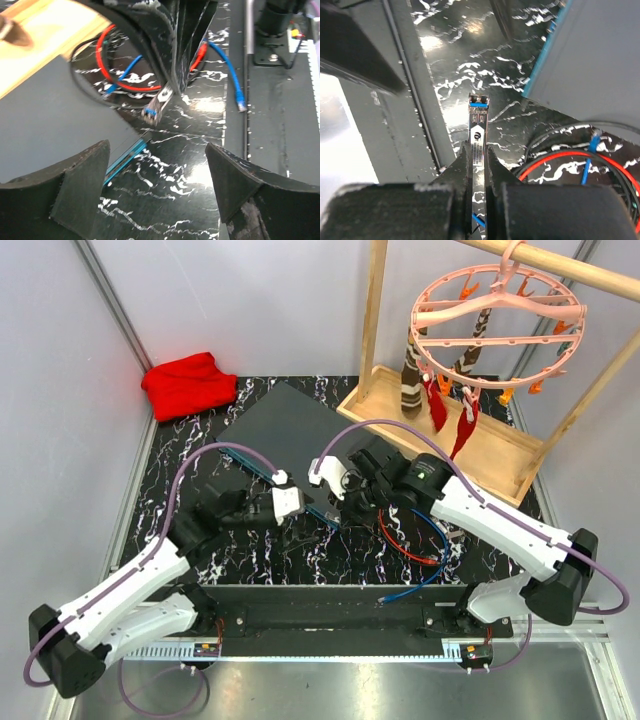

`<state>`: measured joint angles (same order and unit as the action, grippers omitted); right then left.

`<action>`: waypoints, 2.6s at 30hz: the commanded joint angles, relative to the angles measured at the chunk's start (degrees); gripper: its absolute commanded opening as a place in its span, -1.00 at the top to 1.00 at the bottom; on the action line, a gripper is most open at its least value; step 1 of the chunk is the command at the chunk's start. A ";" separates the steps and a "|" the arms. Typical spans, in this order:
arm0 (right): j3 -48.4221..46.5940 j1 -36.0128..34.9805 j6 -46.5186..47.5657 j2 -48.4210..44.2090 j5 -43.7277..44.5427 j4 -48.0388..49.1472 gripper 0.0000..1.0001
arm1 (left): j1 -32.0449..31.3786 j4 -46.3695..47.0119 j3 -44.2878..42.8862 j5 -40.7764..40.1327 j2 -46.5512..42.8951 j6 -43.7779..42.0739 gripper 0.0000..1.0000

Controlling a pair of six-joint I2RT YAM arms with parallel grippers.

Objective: Insert the plug into the switch port
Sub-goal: Pick up the plug from the center of the board.

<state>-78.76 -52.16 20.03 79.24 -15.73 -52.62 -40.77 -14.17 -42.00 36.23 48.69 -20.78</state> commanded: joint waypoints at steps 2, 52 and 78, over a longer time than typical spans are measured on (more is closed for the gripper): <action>-2.80 -1.45 1.32 -3.83 -3.08 1.64 0.96 | -1.85 4.85 -4.05 4.37 2.37 -0.67 -0.57; 9.23 5.66 -30.70 -8.66 -3.78 29.46 -0.48 | -2.38 34.38 16.85 -16.08 -6.76 22.51 1.00; 33.32 13.14 -84.02 -7.88 -2.03 72.31 -0.45 | -3.43 53.64 21.52 -29.54 -2.81 28.16 1.00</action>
<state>-46.19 -39.33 -58.11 70.26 -16.27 11.31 -43.66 32.77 -19.22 9.17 45.34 6.85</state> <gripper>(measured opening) 0.739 0.194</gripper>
